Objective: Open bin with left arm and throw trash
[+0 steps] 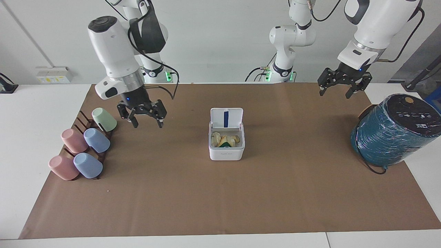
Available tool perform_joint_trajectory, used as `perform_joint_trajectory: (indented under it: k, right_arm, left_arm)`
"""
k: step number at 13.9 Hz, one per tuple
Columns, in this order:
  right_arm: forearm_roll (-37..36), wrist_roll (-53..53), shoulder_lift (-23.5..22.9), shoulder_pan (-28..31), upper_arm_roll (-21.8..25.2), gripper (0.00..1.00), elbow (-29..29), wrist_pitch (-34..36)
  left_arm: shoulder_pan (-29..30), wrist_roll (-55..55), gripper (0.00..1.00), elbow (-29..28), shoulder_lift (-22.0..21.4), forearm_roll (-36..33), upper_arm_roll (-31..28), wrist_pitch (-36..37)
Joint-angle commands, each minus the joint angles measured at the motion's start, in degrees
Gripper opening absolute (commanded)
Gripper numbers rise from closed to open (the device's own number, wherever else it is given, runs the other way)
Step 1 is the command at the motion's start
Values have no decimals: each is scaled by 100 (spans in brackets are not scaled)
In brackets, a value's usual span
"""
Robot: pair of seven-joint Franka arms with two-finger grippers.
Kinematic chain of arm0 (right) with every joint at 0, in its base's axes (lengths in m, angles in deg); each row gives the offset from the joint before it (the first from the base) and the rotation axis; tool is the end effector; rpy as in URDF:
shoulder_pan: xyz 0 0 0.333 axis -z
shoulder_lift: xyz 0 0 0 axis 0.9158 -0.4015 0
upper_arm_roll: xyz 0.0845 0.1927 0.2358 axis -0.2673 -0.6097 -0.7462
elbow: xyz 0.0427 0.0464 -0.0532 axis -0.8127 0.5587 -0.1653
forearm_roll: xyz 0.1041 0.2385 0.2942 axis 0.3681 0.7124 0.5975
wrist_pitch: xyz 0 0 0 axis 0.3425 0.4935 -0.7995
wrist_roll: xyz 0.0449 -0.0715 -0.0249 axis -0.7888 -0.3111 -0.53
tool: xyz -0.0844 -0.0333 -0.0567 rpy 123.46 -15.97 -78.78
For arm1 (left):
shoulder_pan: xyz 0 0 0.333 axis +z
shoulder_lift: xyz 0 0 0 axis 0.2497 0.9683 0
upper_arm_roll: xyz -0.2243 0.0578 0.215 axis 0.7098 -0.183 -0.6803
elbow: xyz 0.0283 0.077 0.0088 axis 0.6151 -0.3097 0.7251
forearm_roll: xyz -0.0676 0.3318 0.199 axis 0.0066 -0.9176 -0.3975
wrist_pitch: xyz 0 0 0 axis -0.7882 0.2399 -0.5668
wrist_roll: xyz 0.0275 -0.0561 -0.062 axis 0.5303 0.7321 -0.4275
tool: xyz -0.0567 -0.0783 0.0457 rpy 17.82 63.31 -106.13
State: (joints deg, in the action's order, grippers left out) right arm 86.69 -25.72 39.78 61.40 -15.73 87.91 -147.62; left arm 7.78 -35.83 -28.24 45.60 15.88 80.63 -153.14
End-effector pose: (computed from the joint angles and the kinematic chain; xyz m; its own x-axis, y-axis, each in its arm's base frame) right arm 0.5902 0.0693 0.5622 0.9727 -0.1418 0.1835 -0.1221 -0.9859 -0.1146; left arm 0.5484 -0.0580 0.6281 0.9792 -0.1971 0.0486 -0.1985 -0.9797 0.0275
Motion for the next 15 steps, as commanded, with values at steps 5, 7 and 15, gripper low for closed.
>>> perform_joint_trajectory:
  k: [5, 7, 15]
  right_arm:
    - [-369, -713, 652, 404, 363, 100, -468, 1943]
    - [-396, -1039, 863, 605, 399, 100, -557, 2375]
    - [-651, -1005, 969, 624, 302, 100, -592, 2834]
  left_arm:
    - [44, 47, 100, -184, -224, -121, 7, 294]
    - [44, 65, 100, -158, -233, -130, -2, 286]
    - [53, 39, 100, -149, -215, -306, -19, 189]
